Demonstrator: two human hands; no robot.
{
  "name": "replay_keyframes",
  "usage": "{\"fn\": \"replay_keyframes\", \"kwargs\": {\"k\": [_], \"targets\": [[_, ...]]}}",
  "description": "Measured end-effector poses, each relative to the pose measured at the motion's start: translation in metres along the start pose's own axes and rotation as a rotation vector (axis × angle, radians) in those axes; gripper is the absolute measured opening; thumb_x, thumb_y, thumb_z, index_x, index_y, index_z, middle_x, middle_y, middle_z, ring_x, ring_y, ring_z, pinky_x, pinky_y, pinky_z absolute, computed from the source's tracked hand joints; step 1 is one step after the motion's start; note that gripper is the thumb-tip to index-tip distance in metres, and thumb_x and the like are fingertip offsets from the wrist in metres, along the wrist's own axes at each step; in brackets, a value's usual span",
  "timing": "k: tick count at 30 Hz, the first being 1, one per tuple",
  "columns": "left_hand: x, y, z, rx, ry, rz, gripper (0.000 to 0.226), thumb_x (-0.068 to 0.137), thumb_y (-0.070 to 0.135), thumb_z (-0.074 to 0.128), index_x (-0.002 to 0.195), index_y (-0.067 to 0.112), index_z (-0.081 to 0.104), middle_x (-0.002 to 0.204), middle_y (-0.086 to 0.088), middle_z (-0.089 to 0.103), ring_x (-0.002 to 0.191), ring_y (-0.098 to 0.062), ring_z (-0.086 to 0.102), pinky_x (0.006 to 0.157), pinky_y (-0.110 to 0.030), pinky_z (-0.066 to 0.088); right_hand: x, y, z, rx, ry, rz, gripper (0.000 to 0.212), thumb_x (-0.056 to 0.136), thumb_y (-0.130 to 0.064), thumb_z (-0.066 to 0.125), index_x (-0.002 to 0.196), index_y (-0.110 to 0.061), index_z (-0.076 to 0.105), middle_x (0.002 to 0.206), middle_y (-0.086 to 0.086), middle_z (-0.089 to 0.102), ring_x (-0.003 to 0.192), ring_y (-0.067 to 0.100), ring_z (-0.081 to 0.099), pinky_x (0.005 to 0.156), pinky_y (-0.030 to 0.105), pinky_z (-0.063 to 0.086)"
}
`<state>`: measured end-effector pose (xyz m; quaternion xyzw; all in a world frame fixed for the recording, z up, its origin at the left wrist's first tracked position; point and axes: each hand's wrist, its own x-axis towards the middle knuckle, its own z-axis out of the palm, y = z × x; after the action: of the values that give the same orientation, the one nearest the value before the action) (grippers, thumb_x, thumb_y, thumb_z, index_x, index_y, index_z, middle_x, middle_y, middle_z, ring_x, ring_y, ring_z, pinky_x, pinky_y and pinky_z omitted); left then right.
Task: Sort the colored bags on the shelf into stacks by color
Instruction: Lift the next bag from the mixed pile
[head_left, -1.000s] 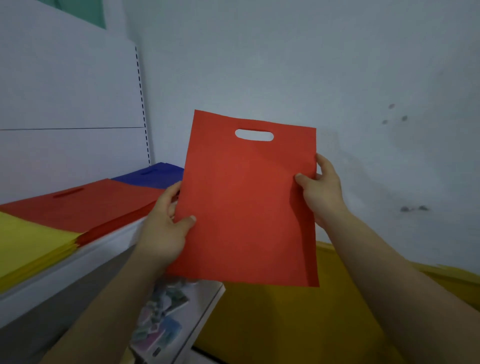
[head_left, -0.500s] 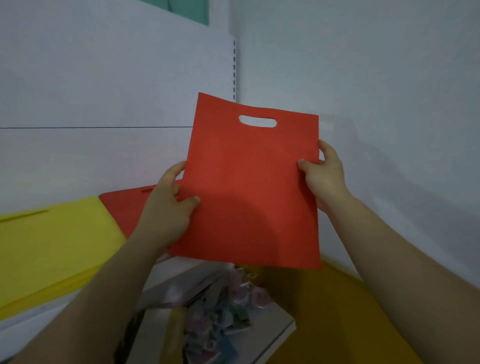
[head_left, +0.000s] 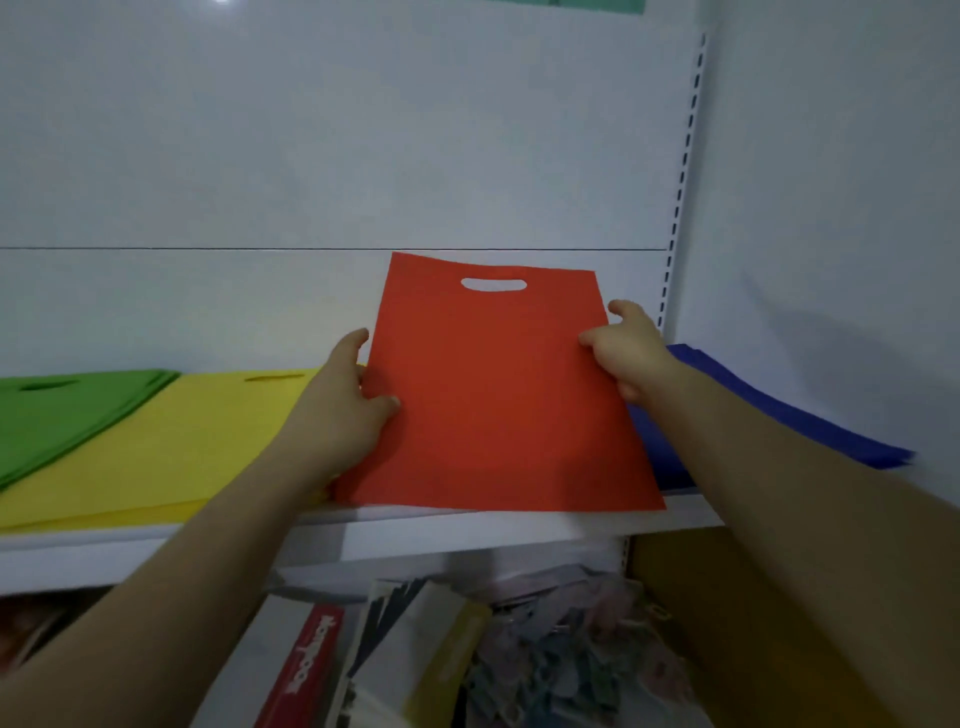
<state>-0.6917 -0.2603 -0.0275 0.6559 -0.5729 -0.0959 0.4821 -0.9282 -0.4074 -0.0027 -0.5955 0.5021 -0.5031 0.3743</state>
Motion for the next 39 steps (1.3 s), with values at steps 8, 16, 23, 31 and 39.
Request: {"fn": "replay_keyframes", "kwargs": {"k": [8,16,23,31,39], "targets": [[-0.003,-0.009,-0.012,0.297,-0.087,-0.069,0.061,0.088,0.030,0.063,0.142,0.020,0.034,0.135,-0.009,0.050,0.116,-0.025,0.052,0.095,-0.032,0.043,0.017,0.010,0.032,-0.202,-0.103,0.054,0.065,0.086,0.000,0.055,0.146,-0.010,0.031,0.136,0.013,0.045,0.113,0.030,0.053,0.088,0.037,0.049],[-0.026,0.001,-0.024,0.388,-0.589,0.003,0.074,0.075,0.057,0.066,0.140,0.037,0.037,0.138,0.014,0.042,0.120,-0.004,0.042,0.099,-0.020,0.032,0.011,0.008,0.032,-0.741,-0.332,-0.081,0.072,0.081,-0.024,0.073,0.143,-0.011,0.039,0.143,0.011,0.043,0.126,0.026,0.046,0.102,0.033,0.041],[-0.026,-0.001,-0.014,0.482,-0.563,0.062,0.067,0.080,0.053,0.064,0.139,0.033,0.041,0.143,0.009,0.043,0.123,-0.010,0.044,0.094,-0.019,0.031,0.003,0.008,0.039,-0.980,-0.547,-0.149,0.060,0.089,-0.050,0.057,0.137,-0.016,0.048,0.144,0.003,0.044,0.129,0.021,0.044,0.108,0.033,0.034],[-0.023,-0.003,-0.010,0.540,-0.483,0.039,0.075,0.077,0.063,0.061,0.140,0.030,0.040,0.144,0.005,0.043,0.127,-0.014,0.044,0.102,-0.026,0.034,0.003,0.015,0.042,-1.063,-0.582,-0.184,0.053,0.092,-0.053,0.050,0.131,-0.018,0.055,0.140,0.002,0.050,0.124,0.020,0.049,0.107,0.033,0.036],[-0.019,-0.007,-0.007,0.547,-0.471,0.014,0.073,0.077,0.065,0.058,0.140,0.031,0.041,0.143,0.004,0.045,0.126,-0.016,0.045,0.101,-0.028,0.034,0.009,0.014,0.041,-1.139,-0.620,-0.155,0.065,0.090,-0.062,0.045,0.141,-0.021,0.045,0.148,0.000,0.041,0.134,0.019,0.040,0.113,0.037,0.029]]}}
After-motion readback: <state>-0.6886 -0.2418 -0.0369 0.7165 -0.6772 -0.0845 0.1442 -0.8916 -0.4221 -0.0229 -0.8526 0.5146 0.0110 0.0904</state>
